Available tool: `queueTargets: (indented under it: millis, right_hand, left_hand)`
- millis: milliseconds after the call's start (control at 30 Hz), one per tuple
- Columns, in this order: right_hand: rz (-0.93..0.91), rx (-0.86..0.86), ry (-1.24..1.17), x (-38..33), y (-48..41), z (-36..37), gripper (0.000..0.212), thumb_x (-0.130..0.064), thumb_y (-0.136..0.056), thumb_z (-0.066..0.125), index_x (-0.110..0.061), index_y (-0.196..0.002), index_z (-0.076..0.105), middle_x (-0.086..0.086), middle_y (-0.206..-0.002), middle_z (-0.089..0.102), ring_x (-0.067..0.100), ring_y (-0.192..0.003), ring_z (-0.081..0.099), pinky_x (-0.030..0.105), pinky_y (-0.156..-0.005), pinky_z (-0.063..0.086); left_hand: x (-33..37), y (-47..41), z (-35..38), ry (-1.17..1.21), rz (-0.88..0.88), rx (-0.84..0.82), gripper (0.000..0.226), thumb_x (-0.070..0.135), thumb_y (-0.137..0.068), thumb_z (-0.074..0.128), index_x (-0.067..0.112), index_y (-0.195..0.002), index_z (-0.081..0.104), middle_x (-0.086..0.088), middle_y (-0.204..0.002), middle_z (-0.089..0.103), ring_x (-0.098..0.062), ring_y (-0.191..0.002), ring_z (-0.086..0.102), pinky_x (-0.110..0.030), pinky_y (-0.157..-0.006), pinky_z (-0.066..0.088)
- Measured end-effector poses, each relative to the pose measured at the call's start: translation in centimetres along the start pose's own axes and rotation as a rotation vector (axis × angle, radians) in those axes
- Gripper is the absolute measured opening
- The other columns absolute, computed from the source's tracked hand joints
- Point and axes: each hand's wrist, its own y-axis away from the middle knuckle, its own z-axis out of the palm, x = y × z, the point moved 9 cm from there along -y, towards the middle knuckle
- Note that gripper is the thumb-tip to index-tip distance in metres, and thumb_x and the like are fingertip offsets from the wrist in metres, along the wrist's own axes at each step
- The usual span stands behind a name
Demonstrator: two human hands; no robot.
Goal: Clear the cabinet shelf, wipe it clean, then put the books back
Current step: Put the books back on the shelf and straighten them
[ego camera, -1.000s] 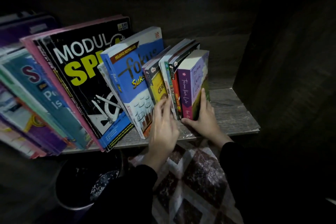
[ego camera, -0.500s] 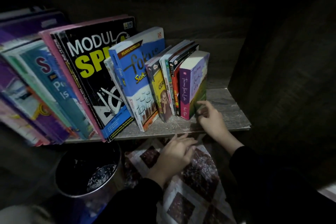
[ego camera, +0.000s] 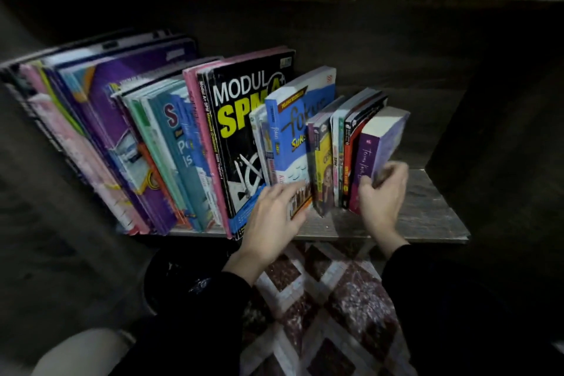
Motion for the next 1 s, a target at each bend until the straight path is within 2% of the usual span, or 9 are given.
queueTargets:
  millis: [67, 133, 233, 333, 433, 600, 733, 900, 1000]
  right_hand:
    - [0.043, -0.077, 0.054, 0.6, -0.6, 0.5, 0.067, -0.006, -0.077, 0.067, -0.015, -0.135, 0.035, 0.013, -0.127, 0.037, 0.032, -0.123, 0.038, 0.045, -0.106, 0.032]
    - [0.014, -0.237, 0.105, 0.8, -0.9, 1.9, 0.092, -0.013, -0.079, 0.072, -0.025, -0.151, 0.015, 0.018, -0.142, 0.029, 0.033, -0.133, 0.029, 0.043, -0.11, 0.025]
    - [-0.072, -0.402, 0.197, 1.1, -0.9, 3.6, 0.115, -0.016, -0.078, 0.075, -0.037, -0.148, -0.013, 0.02, -0.147, 0.027, 0.036, -0.134, 0.031, 0.045, -0.109, 0.026]
    - [-0.098, -0.481, 0.286, 1.4, -1.1, 4.5, 0.123, -0.01, -0.079, 0.074, -0.052, -0.129, -0.031, 0.025, -0.154, 0.01, 0.041, -0.139, 0.026, 0.053, -0.112, 0.024]
    - [-0.128, -0.5, 0.34, 1.4, -1.3, 4.7, 0.121, -0.009, -0.083, 0.071, -0.048, -0.129, -0.034, 0.027, -0.154, 0.004, 0.041, -0.139, 0.027, 0.054, -0.111, 0.023]
    - [-0.181, -0.497, 0.356, 1.7, -2.0, 5.1, 0.126, -0.013, -0.083, 0.071, -0.054, -0.128, -0.039, 0.029, -0.15, 0.011, 0.043, -0.135, 0.031, 0.06, -0.109, 0.025]
    - [-0.154, -0.477, 0.402, 2.0, -2.4, 4.9, 0.128, -0.017, -0.081, 0.073, -0.054, -0.128, -0.04, 0.03, -0.149, 0.016, 0.044, -0.134, 0.034, 0.062, -0.107, 0.03]
    - [-0.177, -0.433, 0.477, 1.8, -3.0, 3.2, 0.122, -0.035, -0.078, 0.075, -0.046, -0.14, -0.029, 0.019, -0.141, 0.031, 0.037, -0.128, 0.042, 0.051, -0.1, 0.04]
    - [-0.201, -0.399, 0.454, 1.2, -3.3, 2.2, 0.119, -0.036, -0.076, 0.077, -0.045, -0.144, -0.021, 0.018, -0.142, 0.033, 0.036, -0.128, 0.041, 0.05, -0.1, 0.041]
  left_hand:
    - [1.2, -0.5, -0.2, -0.079, 0.04, 0.033, 0.06, 0.028, -0.094, 0.058, 0.028, -0.147, 0.031, 0.003, -0.137, 0.043, -0.015, -0.127, 0.036, -0.029, -0.102, 0.035]
    - [2.6, -1.4, -0.1, -0.123, 0.076, 0.052, 0.068, 0.025, -0.093, 0.058, 0.027, -0.151, 0.021, 0.0, -0.146, 0.033, -0.017, -0.133, 0.033, -0.029, -0.106, 0.034]
    - [3.9, -3.5, 1.0, -0.02, 0.042, -0.003, 0.086, 0.017, -0.093, 0.058, 0.029, -0.153, -0.003, -0.005, -0.16, 0.005, -0.022, -0.133, 0.04, -0.032, -0.101, 0.041]
    - [4.6, -5.2, 2.0, 0.089, -0.044, -0.028, 0.105, 0.011, -0.093, 0.057, 0.03, -0.14, -0.035, -0.006, -0.159, -0.018, -0.026, -0.105, 0.061, -0.023, -0.069, 0.05]
    - [4.7, -5.5, 3.4, 0.139, -0.108, -0.027, 0.114, 0.007, -0.091, 0.056, 0.033, -0.121, -0.051, -0.007, -0.155, -0.03, -0.039, -0.11, 0.058, -0.035, -0.076, 0.057]
    - [4.3, -5.8, 4.6, 0.231, -0.17, -0.04, 0.125, 0.007, -0.086, 0.065, 0.032, -0.117, -0.053, 0.004, -0.14, -0.047, -0.039, -0.125, 0.047, -0.04, -0.09, 0.054]
    - [4.1, -5.5, 4.5, 0.247, -0.146, -0.067, 0.12, 0.002, -0.086, 0.062, 0.035, -0.125, -0.047, 0.006, -0.147, -0.042, -0.033, -0.129, 0.045, -0.041, -0.086, 0.055]
    - [4.1, -4.6, 3.4, 0.2, -0.163, -0.126, 0.108, 0.008, -0.092, 0.057, 0.032, -0.135, -0.039, 0.006, -0.154, -0.03, -0.023, -0.129, 0.045, -0.018, -0.072, 0.049]
    - [4.1, -4.0, 3.0, 0.166, -0.21, -0.158, 0.097, 0.014, -0.095, 0.055, 0.023, -0.145, -0.028, 0.004, -0.158, -0.021, -0.025, -0.129, 0.044, -0.03, -0.094, 0.044]
